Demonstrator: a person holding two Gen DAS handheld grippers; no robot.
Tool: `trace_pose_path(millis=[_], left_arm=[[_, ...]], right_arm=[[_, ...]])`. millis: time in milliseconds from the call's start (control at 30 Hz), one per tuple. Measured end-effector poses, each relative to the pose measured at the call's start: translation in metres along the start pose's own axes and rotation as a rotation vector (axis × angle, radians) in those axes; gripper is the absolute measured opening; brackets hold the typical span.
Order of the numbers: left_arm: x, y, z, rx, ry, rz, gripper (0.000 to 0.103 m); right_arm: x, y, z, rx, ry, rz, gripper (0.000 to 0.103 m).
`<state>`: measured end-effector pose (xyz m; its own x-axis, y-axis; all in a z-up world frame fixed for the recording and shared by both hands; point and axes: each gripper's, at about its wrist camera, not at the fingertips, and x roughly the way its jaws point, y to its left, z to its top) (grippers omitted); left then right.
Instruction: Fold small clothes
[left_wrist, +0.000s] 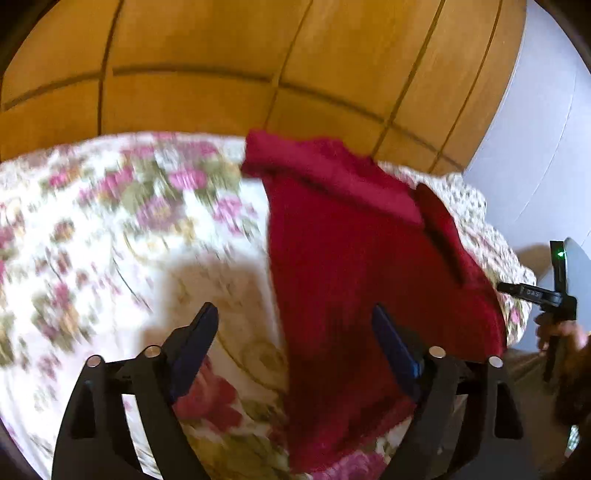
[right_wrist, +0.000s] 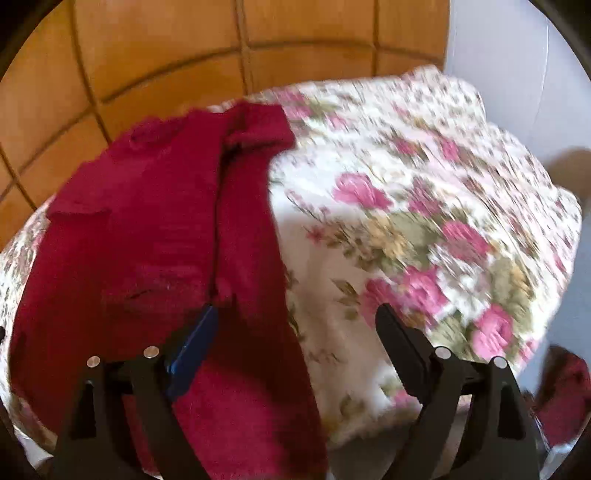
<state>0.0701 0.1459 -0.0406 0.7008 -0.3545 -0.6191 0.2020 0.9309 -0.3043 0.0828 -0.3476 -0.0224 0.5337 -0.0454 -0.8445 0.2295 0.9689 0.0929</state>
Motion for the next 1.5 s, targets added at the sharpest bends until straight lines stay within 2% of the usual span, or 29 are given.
trace_pose_path(millis=[33,67,100,200,233,300,367,433,500,567,633,700,800,867,933,967,1000,1033,1067,1100,1133,1167,1200,1300,1433,1500], left_arm=[[-0.001,0.002,0.01,0.0,-0.014,0.001,0.088],[-0.002,0.003,0.016,-0.003,-0.023,-0.012,0.089],[0.0,0.002,0.023,-0.007,-0.035,-0.022,0.091],[0.009,-0.007,0.043,-0.032,-0.052,-0.012,0.093],[0.01,-0.009,0.047,-0.039,-0.053,-0.023,0.093],[0.024,-0.024,0.058,-0.041,-0.039,-0.015,0.096],[0.042,-0.043,0.068,-0.018,-0.01,0.005,0.096],[0.063,-0.062,0.078,0.021,0.017,0.016,0.096],[0.09,-0.084,0.086,0.071,0.044,0.058,0.096],[0.119,-0.108,0.092,0.142,0.077,0.054,0.096],[0.144,-0.125,0.099,0.21,0.104,0.053,0.096],[0.169,-0.142,0.108,0.28,0.072,0.097,0.096],[0.201,-0.164,0.121,0.358,0.035,0.111,0.096],[0.222,-0.174,0.124,0.421,0.026,0.124,0.096],[0.24,-0.18,0.122,0.462,0.061,0.136,0.096],[0.256,-0.181,0.119,0.48,0.106,0.13,0.091],[0.268,-0.18,0.115,0.491,0.146,0.122,0.08],[0.279,-0.177,0.108,0.493,0.186,0.092,0.078],[0.279,-0.175,0.107,0.485,0.173,0.076,0.073],[0.279,-0.173,0.108,0.475,0.178,0.044,0.057],[0.278,-0.172,0.11,0.466,0.178,0.026,0.046],[0.276,-0.169,0.113,0.451,0.167,0.026,0.017],[0.273,-0.165,0.115,0.438,0.164,0.027,0.002],[0.253,-0.15,0.126,0.375,0.12,-0.028,0.002],[0.223,-0.123,0.14,0.303,0.038,-0.014,0.002],[0.2,-0.092,0.151,0.209,-0.028,0.006,0.002]], right_arm=[[-0.007,-0.002,0.01,0.036,-0.001,0.014,0.098],[-0.012,-0.001,0.024,0.062,-0.002,0.029,0.101],[-0.012,0.003,0.041,0.063,0.013,0.035,0.101],[0.017,0.024,0.085,-0.033,0.163,-0.002,0.101],[0.027,0.027,0.096,-0.047,0.174,0.003,0.101],[0.034,0.032,0.096,-0.034,0.128,0.026,0.101],[0.046,0.027,0.097,-0.006,0.072,0.096,0.101],[0.054,0.022,0.093,0.017,0.059,0.142,0.101],[0.068,0.018,0.093,0.054,0.12,0.137,0.101],[0.075,0.016,0.095,0.087,0.171,0.163,0.101],[0.073,0.011,0.095,0.129,0.176,0.229,0.101],[0.07,0.008,0.097,0.177,0.176,0.285,0.101],[0.065,0.01,0.099,0.21,0.174,0.349,0.101],[0.062,0.012,0.101,0.208,0.173,0.374,0.101],[0.06,0.018,0.102,0.178,0.158,0.36,0.101],[0.059,0.02,0.102,0.157,0.145,0.344,0.101],[0.059,0.022,0.103,0.13,0.128,0.312,0.101],[0.059,0.022,0.101,0.119,0.121,0.295,0.101],[0.06,0.021,0.1,0.114,0.116,0.282,0.101],[0.062,0.019,0.101,0.122,0.109,0.269,0.101],[0.064,0.018,0.102,0.135,0.107,0.262,0.101],[0.067,0.016,0.103,0.15,0.109,0.262,0.101],[0.069,0.015,0.103,0.162,0.112,0.265,0.101],[0.073,0.011,0.102,0.207,0.131,0.286,0.101],[0.073,0.014,0.097,0.193,0.156,0.302,0.101],[0.072,0.018,0.095,0.17,0.157,0.305,0.101]])
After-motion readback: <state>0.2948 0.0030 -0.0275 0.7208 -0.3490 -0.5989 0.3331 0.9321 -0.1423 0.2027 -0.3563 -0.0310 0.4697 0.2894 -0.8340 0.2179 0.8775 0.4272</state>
